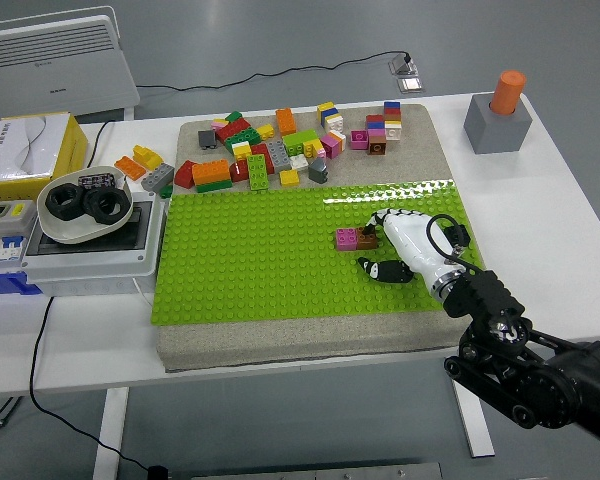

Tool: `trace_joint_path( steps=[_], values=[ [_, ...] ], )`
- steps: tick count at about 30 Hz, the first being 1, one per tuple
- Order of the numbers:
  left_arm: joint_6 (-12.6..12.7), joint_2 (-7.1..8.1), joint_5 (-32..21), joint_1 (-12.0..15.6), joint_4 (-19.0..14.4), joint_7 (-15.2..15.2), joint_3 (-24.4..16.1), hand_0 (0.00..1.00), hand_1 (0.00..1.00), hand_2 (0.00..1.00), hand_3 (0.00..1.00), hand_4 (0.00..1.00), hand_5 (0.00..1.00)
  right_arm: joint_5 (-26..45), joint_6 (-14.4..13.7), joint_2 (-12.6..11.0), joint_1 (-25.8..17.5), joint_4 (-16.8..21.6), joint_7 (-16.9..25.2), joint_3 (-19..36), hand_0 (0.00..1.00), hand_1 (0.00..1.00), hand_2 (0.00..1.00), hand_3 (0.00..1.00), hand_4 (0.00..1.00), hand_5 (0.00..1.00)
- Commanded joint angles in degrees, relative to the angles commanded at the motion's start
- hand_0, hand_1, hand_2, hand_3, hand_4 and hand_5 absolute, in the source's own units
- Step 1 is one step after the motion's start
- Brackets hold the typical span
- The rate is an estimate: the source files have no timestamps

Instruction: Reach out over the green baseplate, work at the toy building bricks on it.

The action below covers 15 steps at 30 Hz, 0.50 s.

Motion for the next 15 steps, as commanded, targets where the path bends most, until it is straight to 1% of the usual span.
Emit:
trace_joint_path(
  steps=[15],
  values=[
    [0.12,0.01,0.00,-0.01,0.00,-0.15,-0.05,0.748,0.675,0.608,0.750,0.805,0.786,-0.09,0.31,0.00,0.03,0.12,-0.28,-0.09,0.770,0.809,0.834,0.639,0.723,0.385]
  ],
)
